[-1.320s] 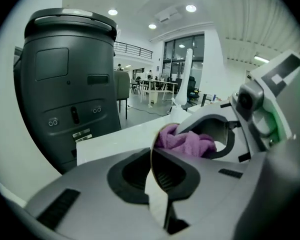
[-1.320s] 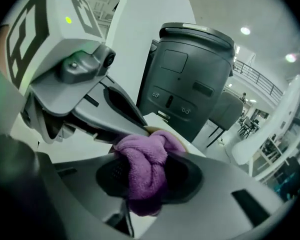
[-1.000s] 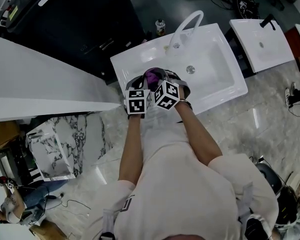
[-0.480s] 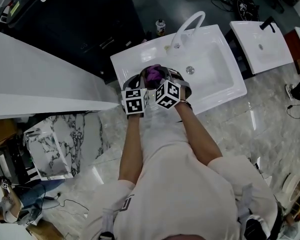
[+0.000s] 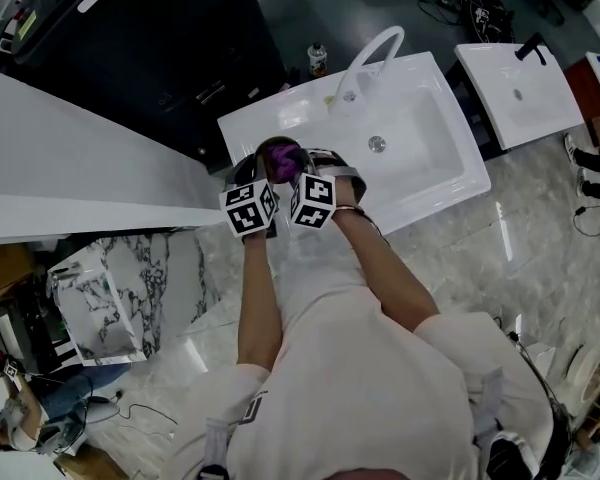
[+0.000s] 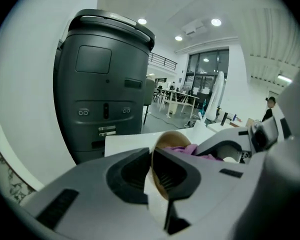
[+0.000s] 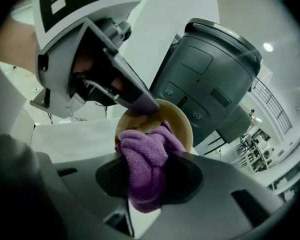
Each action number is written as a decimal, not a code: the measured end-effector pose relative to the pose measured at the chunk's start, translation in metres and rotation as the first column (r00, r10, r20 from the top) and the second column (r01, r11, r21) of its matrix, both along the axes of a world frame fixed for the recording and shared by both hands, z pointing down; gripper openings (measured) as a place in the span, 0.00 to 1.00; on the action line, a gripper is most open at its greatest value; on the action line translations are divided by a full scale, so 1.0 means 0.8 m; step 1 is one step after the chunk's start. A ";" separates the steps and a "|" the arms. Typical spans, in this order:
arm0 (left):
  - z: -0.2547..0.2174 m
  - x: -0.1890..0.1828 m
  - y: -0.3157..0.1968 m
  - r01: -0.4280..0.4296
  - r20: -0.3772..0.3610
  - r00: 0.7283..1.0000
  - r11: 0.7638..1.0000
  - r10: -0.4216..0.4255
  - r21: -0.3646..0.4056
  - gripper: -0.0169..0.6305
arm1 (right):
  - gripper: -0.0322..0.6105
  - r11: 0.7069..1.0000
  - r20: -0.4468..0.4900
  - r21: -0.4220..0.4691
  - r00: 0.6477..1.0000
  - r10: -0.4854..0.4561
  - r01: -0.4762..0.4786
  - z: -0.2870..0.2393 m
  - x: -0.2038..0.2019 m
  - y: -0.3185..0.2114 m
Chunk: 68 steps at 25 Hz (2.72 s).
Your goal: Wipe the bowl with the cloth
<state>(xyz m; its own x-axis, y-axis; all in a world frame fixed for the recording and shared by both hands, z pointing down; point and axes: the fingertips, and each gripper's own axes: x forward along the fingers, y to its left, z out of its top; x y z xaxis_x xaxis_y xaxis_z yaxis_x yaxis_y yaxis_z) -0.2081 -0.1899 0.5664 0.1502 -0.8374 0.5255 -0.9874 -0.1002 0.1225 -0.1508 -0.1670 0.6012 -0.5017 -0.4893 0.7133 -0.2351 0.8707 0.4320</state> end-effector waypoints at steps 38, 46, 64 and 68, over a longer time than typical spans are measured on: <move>0.000 0.011 0.007 -0.058 0.007 0.998 0.998 0.058 0.005 0.06 | 0.21 0.998 0.044 0.062 0.999 0.020 -0.023 -0.007 0.016 -0.012; -0.011 0.006 0.010 -0.039 -0.083 0.996 0.999 0.041 0.031 0.08 | 0.21 0.989 0.005 0.005 0.989 -0.146 0.146 -0.007 -0.030 0.031; 0.038 0.027 0.008 -0.207 -0.033 0.978 0.976 0.206 -0.069 0.07 | 0.22 0.991 0.063 0.122 0.997 0.047 -0.055 -0.003 -0.002 -0.026; 0.059 0.012 0.000 -0.160 0.005 0.987 0.981 0.161 -0.108 0.05 | 0.22 0.987 0.097 0.139 0.993 0.061 -0.074 -0.016 0.004 -0.037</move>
